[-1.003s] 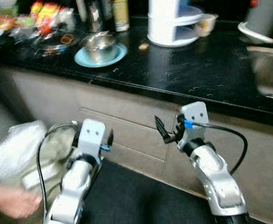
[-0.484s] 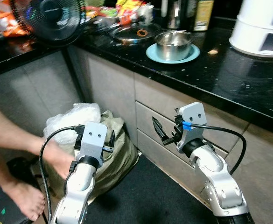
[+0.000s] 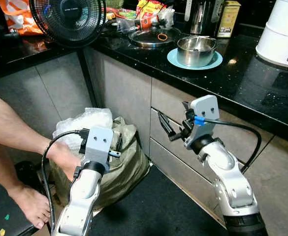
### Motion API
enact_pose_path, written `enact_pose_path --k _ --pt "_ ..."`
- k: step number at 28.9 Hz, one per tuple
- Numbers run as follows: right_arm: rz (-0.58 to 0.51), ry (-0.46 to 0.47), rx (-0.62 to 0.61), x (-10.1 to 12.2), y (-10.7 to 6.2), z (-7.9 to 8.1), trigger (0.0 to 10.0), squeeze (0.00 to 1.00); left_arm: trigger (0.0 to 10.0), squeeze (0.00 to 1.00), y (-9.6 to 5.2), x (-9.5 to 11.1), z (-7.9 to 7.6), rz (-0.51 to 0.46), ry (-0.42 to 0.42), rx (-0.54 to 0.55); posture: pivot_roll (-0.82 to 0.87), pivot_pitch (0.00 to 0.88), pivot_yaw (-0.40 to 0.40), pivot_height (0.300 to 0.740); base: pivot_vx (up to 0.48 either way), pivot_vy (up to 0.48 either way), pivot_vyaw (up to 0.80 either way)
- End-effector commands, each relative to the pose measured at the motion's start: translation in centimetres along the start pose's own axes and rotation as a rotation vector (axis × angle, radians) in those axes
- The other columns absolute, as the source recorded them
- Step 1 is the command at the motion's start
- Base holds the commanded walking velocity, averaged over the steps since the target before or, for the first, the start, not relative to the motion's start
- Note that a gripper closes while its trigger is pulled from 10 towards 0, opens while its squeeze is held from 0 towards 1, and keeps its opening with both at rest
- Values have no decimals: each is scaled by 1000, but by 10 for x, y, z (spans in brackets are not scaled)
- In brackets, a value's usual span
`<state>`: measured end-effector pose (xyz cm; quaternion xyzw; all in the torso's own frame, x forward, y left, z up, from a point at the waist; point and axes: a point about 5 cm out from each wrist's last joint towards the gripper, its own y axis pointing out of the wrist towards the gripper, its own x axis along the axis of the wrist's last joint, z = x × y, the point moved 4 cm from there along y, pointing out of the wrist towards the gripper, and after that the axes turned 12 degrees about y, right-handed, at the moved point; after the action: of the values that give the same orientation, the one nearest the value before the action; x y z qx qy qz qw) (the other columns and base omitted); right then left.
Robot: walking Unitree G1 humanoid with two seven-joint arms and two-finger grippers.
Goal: Kitchen organization
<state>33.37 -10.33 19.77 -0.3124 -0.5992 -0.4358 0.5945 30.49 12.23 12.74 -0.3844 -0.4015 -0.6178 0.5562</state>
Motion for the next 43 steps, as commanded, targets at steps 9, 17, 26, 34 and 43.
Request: enact_pose_path --k 9,17,26,34,43 --pt "-35 -2 55 12 15 9 10000 0 10000 0 2 1 1 -12 0 -3 21 0 14 736 374 0 0" --pt "-53 -1 84 17 22 19 10000 0 10000 0 3 1 -4 -14 7 -23 20 0 20 736 388 0 0" --pt "-70 13 97 20 27 26 10000 0 10000 0 3 2 -5 -17 9 -27 26 0 21 736 426 0 0" --pt "-104 20 89 29 32 24 10000 0 10000 0 3 2 -4 -19 13 -31 30 0 20 736 439 0 0" --pt "-154 39 20 46 35 8 10000 0 10000 0 3 2 -5 -22 14 -34 33 0 20 736 442 0 0"
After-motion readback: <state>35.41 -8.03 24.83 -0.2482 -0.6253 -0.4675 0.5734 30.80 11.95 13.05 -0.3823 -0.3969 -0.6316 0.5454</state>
